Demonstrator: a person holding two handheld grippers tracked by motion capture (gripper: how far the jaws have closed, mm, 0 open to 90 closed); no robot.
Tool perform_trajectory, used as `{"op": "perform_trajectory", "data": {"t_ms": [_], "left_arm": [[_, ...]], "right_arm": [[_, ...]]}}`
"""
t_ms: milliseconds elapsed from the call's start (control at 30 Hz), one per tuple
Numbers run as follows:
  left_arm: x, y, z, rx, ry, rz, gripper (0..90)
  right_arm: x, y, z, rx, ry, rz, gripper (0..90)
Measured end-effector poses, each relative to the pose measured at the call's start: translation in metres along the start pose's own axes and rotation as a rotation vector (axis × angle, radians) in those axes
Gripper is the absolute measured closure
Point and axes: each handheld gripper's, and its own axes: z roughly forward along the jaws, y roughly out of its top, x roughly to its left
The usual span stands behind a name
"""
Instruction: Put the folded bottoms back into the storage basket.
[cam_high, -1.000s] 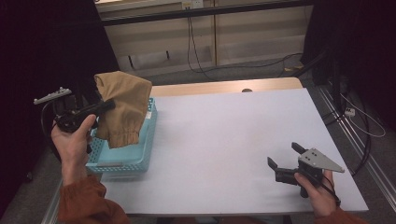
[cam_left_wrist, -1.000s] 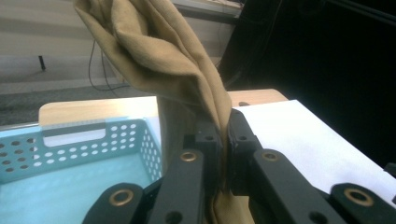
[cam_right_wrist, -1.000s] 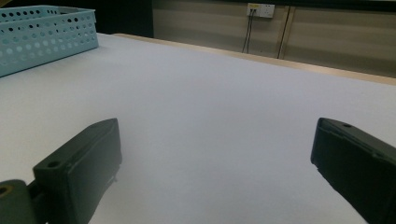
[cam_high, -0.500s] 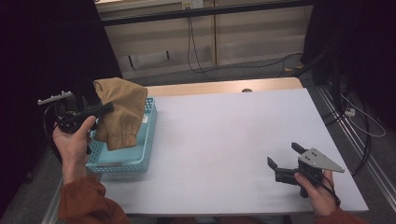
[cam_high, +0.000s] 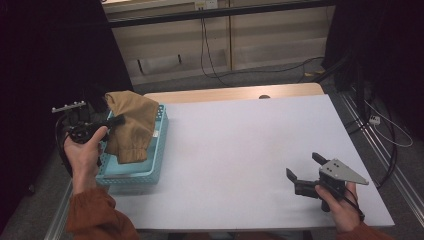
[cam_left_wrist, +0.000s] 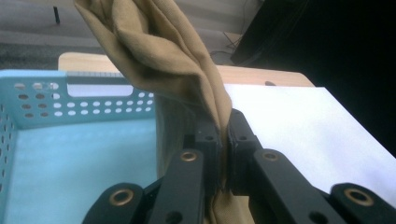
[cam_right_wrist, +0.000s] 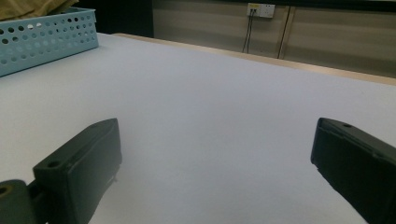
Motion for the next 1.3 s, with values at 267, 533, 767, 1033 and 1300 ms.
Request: {"op": "perform_trajectory", "data": {"t_ms": [267, 533, 767, 1033, 1300], "left_arm": [[0.001, -0.002, 0.007, 0.034, -0.042, -0.051, 86.0], [0.011, -0.009, 0.022, 0.076, -0.011, -0.071, 86.0], [0.014, -0.013, 0.032, 0.111, -0.003, -0.072, 86.0], [0.019, -0.017, 0.040, 0.143, 0.026, -0.063, 85.8], [0.027, -0.020, 0.042, 0.144, 0.054, -0.070, 85.5]], "right_arm": [[0.000, 0.000, 0.000, 0.002, 0.002, 0.001, 1.7], [0.000, 0.000, 0.000, 0.001, 0.002, 0.000, 1.7], [0.000, 0.000, 0.000, 0.002, 0.003, -0.001, 1.6], [0.000, 0.000, 0.000, 0.003, 0.005, -0.001, 1.7], [0.000, 0.000, 0.000, 0.005, 0.006, -0.003, 1.7]]}}
